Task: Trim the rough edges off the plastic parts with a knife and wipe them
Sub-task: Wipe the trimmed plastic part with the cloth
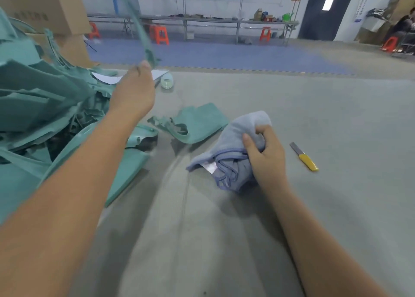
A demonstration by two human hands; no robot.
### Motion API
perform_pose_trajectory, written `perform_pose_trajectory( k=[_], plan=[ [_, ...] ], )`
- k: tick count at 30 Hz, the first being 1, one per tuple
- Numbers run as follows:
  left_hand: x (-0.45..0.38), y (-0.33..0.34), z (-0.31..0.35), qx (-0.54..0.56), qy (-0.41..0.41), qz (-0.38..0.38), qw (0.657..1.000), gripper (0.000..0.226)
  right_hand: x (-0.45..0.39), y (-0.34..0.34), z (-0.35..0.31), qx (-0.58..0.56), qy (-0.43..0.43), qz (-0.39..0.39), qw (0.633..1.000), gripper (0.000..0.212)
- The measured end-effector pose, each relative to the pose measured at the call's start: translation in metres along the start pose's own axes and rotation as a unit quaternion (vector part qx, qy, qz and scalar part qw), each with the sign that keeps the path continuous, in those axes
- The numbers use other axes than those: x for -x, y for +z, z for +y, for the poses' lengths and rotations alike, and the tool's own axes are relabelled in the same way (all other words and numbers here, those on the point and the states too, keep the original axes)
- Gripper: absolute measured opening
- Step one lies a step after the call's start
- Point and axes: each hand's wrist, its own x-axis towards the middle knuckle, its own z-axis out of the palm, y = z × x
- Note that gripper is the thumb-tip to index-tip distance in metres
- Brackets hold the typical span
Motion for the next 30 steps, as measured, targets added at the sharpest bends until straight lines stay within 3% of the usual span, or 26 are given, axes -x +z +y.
perform_pose_trajectory(
  k=[4,7,10,12,16,22,24,26,28,30],
  plan=[
    [0.035,-0.016,0.042,0.195,-0.031,-0.106,0.975,0.038,0.002,-0.002,-0.004,0.001,0.025,-0.019,1.000,0.034],
    [0.079,-0.014,0.068,0.287,-0.017,-0.279,0.916,0.032,0.005,-0.001,-0.008,0.017,0.031,-0.025,0.999,0.046],
    [0.126,0.016,0.074,0.261,0.019,-0.417,0.870,0.033,0.004,-0.003,-0.011,0.029,0.050,-0.044,0.997,0.043],
    [0.138,0.035,0.071,0.255,-0.004,-0.445,0.858,0.033,0.004,-0.007,-0.008,0.016,0.072,-0.036,0.997,0.027],
    [0.112,0.053,0.053,0.324,-0.092,-0.338,0.879,0.042,-0.001,-0.013,0.001,-0.031,0.090,0.037,0.995,0.023],
    [0.070,0.066,0.007,0.312,-0.154,-0.210,0.914,0.040,-0.007,-0.017,0.009,-0.105,0.116,0.099,0.983,0.018],
    [0.056,0.067,-0.007,0.242,-0.143,-0.143,0.949,0.041,-0.010,-0.021,0.009,-0.163,0.121,0.135,0.970,0.018],
    [0.049,0.068,-0.020,0.092,-0.090,-0.099,0.987,0.045,-0.014,-0.026,0.008,-0.224,0.123,0.162,0.953,0.022],
    [0.052,0.069,-0.029,-0.021,-0.045,-0.088,0.995,0.050,-0.015,-0.031,0.008,-0.295,0.132,0.176,0.930,0.025],
    [0.054,0.070,-0.030,-0.036,-0.038,-0.091,0.994,0.057,-0.016,-0.034,0.006,-0.359,0.144,0.176,0.905,0.025]
  ],
)
